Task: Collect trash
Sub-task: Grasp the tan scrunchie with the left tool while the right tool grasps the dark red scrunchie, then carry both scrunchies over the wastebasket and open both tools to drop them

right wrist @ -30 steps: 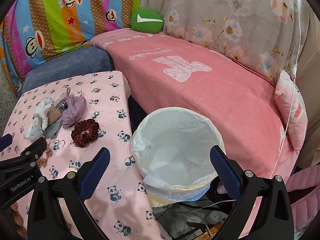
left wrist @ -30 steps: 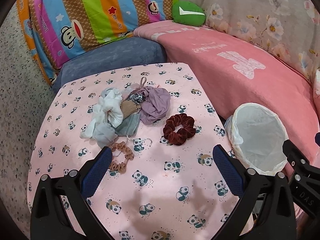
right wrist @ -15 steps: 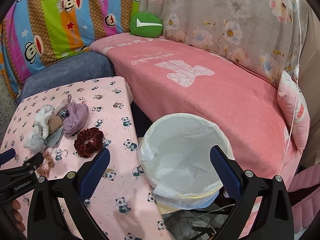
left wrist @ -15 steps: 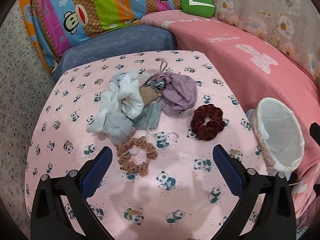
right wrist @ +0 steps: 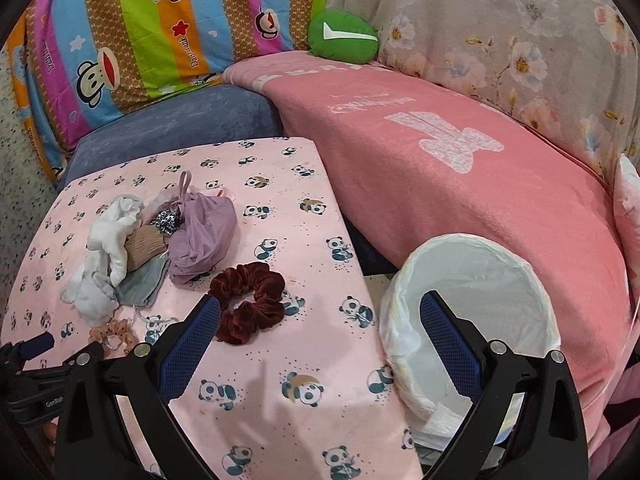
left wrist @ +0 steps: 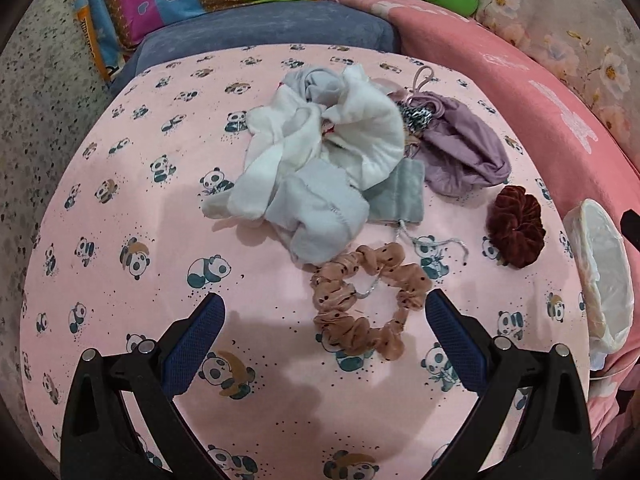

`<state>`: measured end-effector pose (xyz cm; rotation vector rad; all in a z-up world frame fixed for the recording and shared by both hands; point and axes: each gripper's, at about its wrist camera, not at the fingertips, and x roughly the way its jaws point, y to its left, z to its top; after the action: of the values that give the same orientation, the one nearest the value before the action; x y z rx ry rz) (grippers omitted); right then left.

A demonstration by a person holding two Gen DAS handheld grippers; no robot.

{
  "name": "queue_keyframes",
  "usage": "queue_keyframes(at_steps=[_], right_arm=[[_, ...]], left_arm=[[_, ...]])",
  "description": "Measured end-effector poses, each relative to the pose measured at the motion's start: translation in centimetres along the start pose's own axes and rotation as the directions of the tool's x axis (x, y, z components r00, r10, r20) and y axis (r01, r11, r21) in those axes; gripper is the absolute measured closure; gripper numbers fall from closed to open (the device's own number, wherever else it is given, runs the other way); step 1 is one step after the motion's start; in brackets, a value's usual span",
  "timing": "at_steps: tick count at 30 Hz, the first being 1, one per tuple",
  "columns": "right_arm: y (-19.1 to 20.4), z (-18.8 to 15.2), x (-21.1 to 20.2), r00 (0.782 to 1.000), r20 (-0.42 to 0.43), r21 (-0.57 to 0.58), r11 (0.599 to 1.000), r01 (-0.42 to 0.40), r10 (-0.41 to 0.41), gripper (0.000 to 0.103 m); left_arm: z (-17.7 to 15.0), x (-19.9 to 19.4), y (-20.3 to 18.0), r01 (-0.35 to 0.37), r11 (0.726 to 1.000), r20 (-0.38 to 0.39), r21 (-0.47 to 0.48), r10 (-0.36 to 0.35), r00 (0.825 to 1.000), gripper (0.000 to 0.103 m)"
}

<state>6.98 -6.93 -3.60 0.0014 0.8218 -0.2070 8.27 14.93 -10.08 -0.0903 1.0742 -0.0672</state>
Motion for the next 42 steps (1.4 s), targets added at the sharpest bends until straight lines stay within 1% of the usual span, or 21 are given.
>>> queue_keyframes(at_steps=[1,3,4,6,7,9,10,11,12,13,14,15,16,17,19,21,23,26,29,35,42], right_arm=[[0.5,0.1,0.6,1.000,-0.001,0.000,1.000,-0.002,0.002,0.006],[1.2,0.3,1.8,1.000,-0.015,-0.001,1.000,0.000,0.000,0.008],[1.5,0.4,2.5,1.000,-0.025,0.001,1.000,-0.003,0.003,0.009],[1.9,0.4,3.7,0.999,-0.048,0.011,1.000,-0.014,0.015,0.012],[2.1,0.5,4.4,0.998,-0.059,0.017,1.000,-0.021,0.022,0.014],[2.4,0.4,5.5,0.997,-0.077,0.023,0.999,-0.025,0.026,0.020],[2.6,0.3,6.3,0.995,-0.092,0.024,0.999,-0.024,0.026,0.025],[2.7,0.3,6.8,0.994,-0.106,0.027,0.999,-0.027,0.030,0.030],[2.8,0.2,7.5,0.992,-0.121,0.033,0.999,-0.035,0.039,0.033],[2.9,0.0,8.1,0.989,-0.138,0.041,0.998,-0.047,0.052,0.039],[2.9,-0.1,8.6,0.986,-0.154,0.047,0.997,-0.054,0.061,0.046],[2.9,-0.3,9.2,0.983,-0.172,0.053,0.997,-0.064,0.072,0.049],[3.0,-0.6,9.8,0.978,-0.191,0.058,0.996,-0.075,0.085,0.056],[3.1,-0.9,10.2,0.974,-0.206,0.061,0.994,-0.086,0.096,0.064],[3.4,-1.5,10.8,0.965,-0.225,0.068,0.990,-0.120,0.132,0.071],[3.7,-1.8,10.8,0.967,-0.218,0.060,0.991,-0.122,0.133,0.074],[3.9,-1.9,10.4,0.967,-0.214,0.051,0.990,-0.134,0.142,0.084],[3.6,-1.5,9.4,0.965,-0.199,0.066,0.985,-0.158,0.168,0.090],[3.1,-0.9,7.8,0.969,-0.163,0.073,0.982,-0.173,0.183,0.093],[1.7,0.8,3.8,0.977,-0.085,0.077,0.979,-0.188,0.194,0.094],[-1.8,3.3,-1.4,0.984,0.031,0.105,0.978,-0.179,0.177,0.094]], left_arm=[[-0.1,0.3,0.3,0.002,1.000,-0.008,-0.004,-0.002,1.000,0.010],[-0.2,0.9,0.7,0.009,1.000,-0.028,-0.003,-0.009,1.000,0.019],[-0.3,1.1,0.8,0.017,1.000,-0.035,-0.006,-0.017,0.999,0.022],[-0.3,1.4,1.0,0.046,0.999,-0.051,-0.011,-0.047,0.998,0.034],[-0.4,1.5,1.1,0.058,0.998,-0.055,-0.011,-0.058,0.997,0.035],[-0.4,1.7,1.0,0.080,0.997,-0.063,-0.010,-0.080,0.995,0.042],[-0.3,1.6,0.8,0.081,0.997,-0.057,0.001,-0.081,0.995,0.044],[-0.3,1.6,0.7,0.089,0.996,-0.057,0.009,-0.088,0.994,0.050],[-0.3,1.6,0.5,0.093,0.996,-0.057,0.015,-0.092,0.994,0.055],[-0.2,1.6,0.4,0.100,0.995,-0.058,0.017,-0.099,0.993,0.058],[-0.2,1.5,0.3,0.110,0.994,-0.059,0.019,-0.109,0.992,0.063],[-0.2,1.6,0.2,0.119,0.993,-0.060,0.019,-0.118,0.991,0.070],[-0.1,1.7,0.3,0.125,0.992,-0.061,0.019,-0.123,0.991,0.074],[-0.1,1.8,0.3,0.135,0.991,-0.065,0.018,-0.134,0.989,0.083],[0.1,1.9,0.3,0.152,0.988,-0.070,0.011,-0.151,0.986,0.085],[0.1,1.8,0.3,0.159,0.987,-0.071,0.010,-0.158,0.985,0.088],[0.3,1.5,0.2,0.166,0.986,-0.068,0.010,-0.165,0.984,0.089],[0.7,0.5,-0.2,0.172,0.985,-0.050,0.020,-0.170,0.984,0.089],[1.2,-1.0,-1.0,0.182,0.983,-0.023,0.036,-0.181,0.983,0.089],[2.9,-4.1,-3.5,0.201,0.975,0.046,0.093,-0.206,0.978,0.089],[4.8,-7.7,-8.6,0.228,0.954,0.120,0.193,-0.253,0.960,0.089]])
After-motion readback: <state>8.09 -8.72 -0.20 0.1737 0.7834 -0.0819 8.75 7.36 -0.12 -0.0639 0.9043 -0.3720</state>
